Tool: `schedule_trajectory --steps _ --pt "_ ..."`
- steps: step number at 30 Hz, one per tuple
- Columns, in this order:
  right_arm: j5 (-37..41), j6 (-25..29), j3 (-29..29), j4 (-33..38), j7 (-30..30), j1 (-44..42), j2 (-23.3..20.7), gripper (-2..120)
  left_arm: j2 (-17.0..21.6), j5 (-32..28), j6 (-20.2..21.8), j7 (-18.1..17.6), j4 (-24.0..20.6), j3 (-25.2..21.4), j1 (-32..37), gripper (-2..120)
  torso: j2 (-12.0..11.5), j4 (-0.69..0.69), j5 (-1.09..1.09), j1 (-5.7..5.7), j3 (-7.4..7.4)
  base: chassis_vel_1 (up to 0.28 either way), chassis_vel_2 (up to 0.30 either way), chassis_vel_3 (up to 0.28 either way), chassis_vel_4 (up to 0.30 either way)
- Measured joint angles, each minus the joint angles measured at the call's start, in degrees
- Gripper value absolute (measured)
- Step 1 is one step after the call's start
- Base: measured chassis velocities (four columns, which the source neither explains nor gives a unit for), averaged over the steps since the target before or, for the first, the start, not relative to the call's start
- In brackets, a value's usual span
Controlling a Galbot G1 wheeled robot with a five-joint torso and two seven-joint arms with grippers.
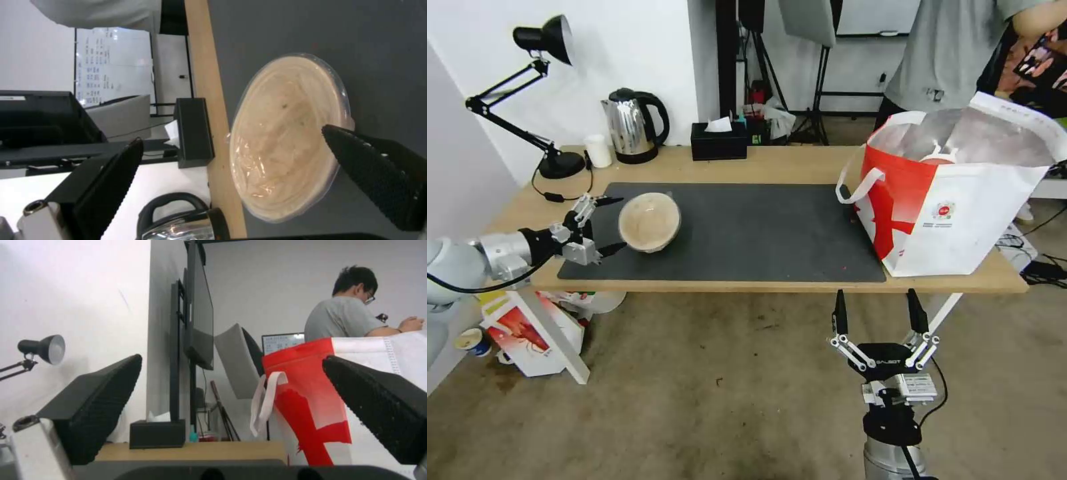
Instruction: Pick up the trash from the table and place it into the takeout bag.
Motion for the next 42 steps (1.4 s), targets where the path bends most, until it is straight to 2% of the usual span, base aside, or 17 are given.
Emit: schedule_trajectory --steps 17,20,38,42 --pt "0.0 0.0 0.0 0.0 0.0 0.0 0.0 100 -0.48 0.74 0.87 0.45 2.42 2.4 -2.59 100 0.0 0.0 0.0 0.0 0.0 0.0 0.0 0.0 0.0" --pt "0.0 0.0 0.0 0.0 0.0 0.0 0.0 100 -0.6 0.81 0.87 0.59 3.93 3.17 -3.27 100 0.0 0.0 0.0 0.0 0.0 0.0 0.0 0.0 0.0" --pt "0.0 0.0 0.0 0.0 0.0 0.0 0.0 100 -1.15 0.86 0.81 1.63 4.81 6.18 -5.82 100 0.0 0.0 0.0 0.0 0.0 0.0 0.0 0.0 0.0" --pt "0.0 0.0 0.0 0.0 0.0 0.0 0.0 100 -1.34 0.9 0.8 1.92 5.59 8.14 -7.62 100 -0.01 0.0 0.0 0.0 0.0 0.0 0.0 0.0 0.0"
